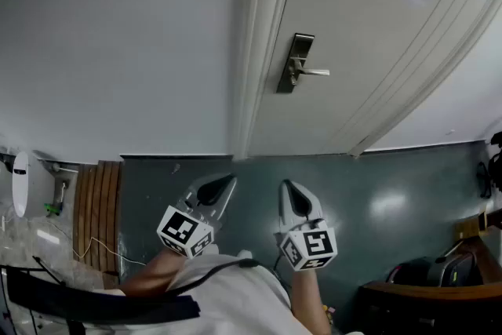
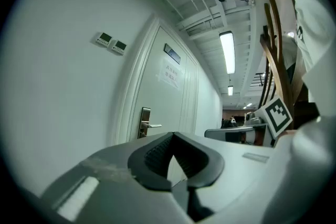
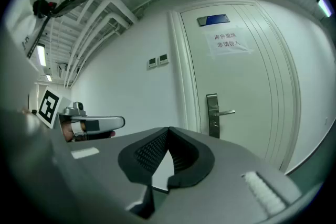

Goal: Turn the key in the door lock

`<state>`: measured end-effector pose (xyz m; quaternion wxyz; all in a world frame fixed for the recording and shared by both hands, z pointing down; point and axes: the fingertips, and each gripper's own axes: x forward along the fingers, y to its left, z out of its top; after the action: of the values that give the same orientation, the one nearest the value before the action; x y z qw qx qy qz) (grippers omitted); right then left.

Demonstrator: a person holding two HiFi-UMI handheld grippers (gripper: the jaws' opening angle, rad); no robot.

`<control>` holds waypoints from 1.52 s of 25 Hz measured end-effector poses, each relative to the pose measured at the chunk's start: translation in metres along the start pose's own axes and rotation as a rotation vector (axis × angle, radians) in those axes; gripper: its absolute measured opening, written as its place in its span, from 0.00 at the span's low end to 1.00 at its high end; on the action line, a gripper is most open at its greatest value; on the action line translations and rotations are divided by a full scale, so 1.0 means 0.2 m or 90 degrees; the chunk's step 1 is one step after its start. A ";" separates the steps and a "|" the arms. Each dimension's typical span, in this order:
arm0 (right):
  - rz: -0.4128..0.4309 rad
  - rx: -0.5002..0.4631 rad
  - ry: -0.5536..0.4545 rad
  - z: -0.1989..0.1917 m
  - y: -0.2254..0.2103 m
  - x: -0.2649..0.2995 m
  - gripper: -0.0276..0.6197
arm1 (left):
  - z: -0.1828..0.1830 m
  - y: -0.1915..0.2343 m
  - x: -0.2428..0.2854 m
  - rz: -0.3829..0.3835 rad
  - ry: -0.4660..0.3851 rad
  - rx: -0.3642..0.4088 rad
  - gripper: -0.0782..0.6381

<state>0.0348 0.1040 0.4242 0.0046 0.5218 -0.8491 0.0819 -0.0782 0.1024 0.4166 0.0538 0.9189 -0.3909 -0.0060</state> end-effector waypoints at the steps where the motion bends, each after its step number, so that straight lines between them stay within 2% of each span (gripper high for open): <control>1: 0.000 -0.001 0.000 0.00 0.00 0.00 0.05 | 0.00 0.00 0.00 -0.001 0.000 0.000 0.12; 26: 0.004 0.032 0.016 -0.07 -0.16 -0.06 0.05 | -0.04 -0.09 0.13 0.000 0.011 0.003 0.12; 38: 0.035 0.043 0.035 -0.17 -0.28 -0.18 0.05 | -0.13 -0.24 0.17 0.036 0.027 -0.001 0.12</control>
<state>0.0982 0.1155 0.4611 0.0078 0.4959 -0.8593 0.1248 -0.0190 0.1145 0.4377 0.0630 0.9072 -0.4156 0.0151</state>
